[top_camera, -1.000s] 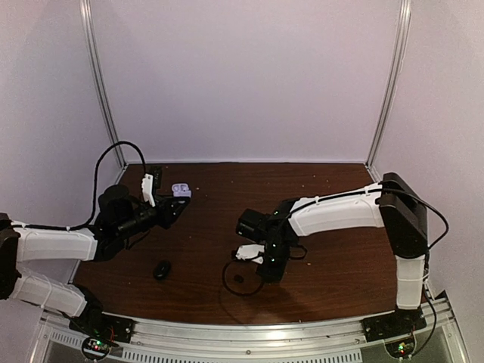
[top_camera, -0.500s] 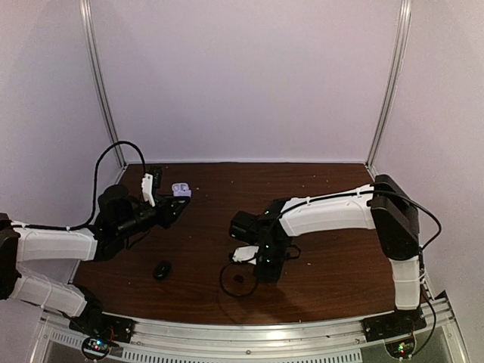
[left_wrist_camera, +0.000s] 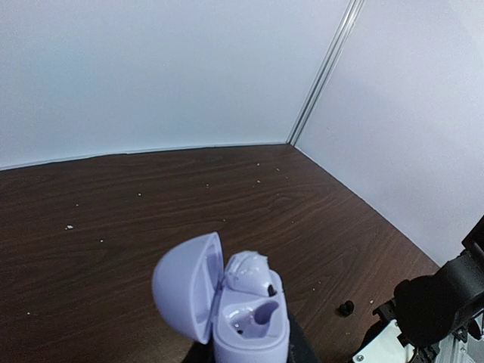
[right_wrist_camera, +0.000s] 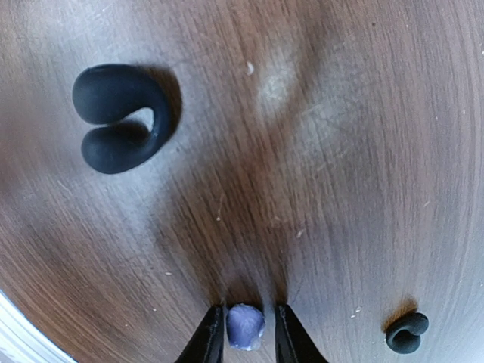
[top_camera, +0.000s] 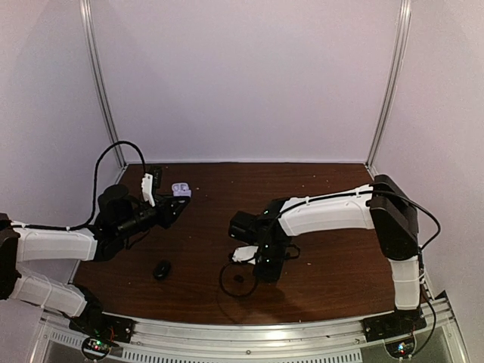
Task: Insert the wireless bluetooth earbuds into the charging case
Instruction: Pick up the left earbud from the center of the board.
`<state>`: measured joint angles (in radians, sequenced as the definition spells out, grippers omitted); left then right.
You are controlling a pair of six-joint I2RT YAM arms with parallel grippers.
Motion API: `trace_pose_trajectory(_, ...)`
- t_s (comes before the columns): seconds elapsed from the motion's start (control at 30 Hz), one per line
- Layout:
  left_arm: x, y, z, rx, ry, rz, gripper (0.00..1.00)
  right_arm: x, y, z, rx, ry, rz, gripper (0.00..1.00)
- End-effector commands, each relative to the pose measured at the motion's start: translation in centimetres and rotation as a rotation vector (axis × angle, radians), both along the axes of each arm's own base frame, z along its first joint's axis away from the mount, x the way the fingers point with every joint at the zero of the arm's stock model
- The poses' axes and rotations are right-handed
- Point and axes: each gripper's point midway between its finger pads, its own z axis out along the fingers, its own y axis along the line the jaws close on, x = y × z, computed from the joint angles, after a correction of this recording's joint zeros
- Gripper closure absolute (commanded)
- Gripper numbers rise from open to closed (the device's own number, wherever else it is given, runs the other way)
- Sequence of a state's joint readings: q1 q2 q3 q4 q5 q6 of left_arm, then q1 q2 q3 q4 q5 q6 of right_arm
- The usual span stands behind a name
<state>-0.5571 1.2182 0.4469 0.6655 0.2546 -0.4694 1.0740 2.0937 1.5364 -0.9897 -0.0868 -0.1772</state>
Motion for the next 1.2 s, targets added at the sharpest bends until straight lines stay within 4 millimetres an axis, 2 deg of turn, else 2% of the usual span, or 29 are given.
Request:
trace_pose_trajectory(0.0, -0.1, 0.0, 1.9, -0.032, -0.079, -0.009, 1.0, -0.1, 0.1, -1.3, -0.023, -0.006, 0.001, 0.76)
trace_pose_trajectory(0.43, 0.0, -0.2, 2.3, -0.041, -0.083, -0.017, 1.0, 0.1, 0.4, 0.3, 0.011, -0.011, 0.004, 0.72)
trace_pose_trajectory(0.83, 0.2, -0.4, 2.4, -0.043, -0.08, -0.026, 1.0, 0.6, 1.4, 3.0, 0.107, -0.01, -0.007, 0.71)
trace_pose_trajectory(1.17, 0.2, -0.6, 2.4, -0.045, -0.078, -0.03, 1.0, 1.2, 0.8, 2.1, 0.078, -0.019, -0.021, 0.71)
